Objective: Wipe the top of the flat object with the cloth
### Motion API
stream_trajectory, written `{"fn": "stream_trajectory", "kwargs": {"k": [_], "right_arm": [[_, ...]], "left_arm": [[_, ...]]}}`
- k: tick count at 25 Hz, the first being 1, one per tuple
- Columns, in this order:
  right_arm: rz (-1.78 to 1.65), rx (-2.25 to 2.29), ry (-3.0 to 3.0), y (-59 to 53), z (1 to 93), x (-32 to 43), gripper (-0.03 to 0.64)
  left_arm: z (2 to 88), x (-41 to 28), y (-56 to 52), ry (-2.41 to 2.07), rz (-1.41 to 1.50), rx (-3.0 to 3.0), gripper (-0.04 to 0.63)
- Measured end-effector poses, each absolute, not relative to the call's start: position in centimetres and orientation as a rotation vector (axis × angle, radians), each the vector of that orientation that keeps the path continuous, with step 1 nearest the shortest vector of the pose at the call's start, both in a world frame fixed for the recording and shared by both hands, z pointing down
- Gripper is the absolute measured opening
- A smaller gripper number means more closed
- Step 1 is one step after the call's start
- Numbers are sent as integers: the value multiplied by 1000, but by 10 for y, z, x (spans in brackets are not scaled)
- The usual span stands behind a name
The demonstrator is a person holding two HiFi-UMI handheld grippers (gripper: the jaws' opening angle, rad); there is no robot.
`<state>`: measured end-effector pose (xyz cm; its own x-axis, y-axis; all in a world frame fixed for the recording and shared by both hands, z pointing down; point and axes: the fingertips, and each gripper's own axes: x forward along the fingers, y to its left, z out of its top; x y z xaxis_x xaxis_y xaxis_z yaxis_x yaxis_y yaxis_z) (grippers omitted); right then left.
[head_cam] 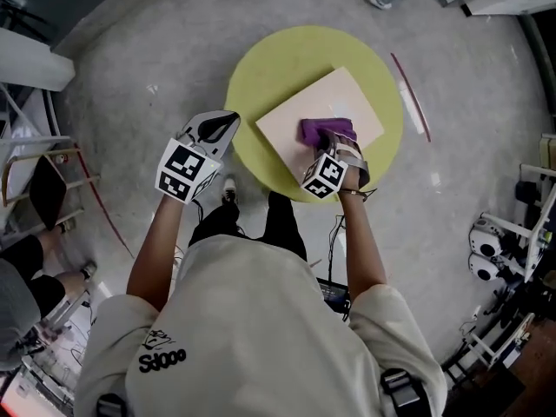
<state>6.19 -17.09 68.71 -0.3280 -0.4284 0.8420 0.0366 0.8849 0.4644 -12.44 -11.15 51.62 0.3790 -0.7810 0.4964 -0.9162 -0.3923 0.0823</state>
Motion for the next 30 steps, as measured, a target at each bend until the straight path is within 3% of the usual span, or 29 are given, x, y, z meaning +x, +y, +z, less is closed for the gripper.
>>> {"fn": "stream_trajectory", "kwargs": {"k": [18, 30], "right_arm": [[-305, 439, -1847, -52, 696, 63, 78], [-241, 591, -1817, -81, 694, 92, 75]], "left_arm": [[524, -76, -98, -1150, 550, 2537, 6], [517, -59, -102, -1096, 591, 2576, 6]]}}
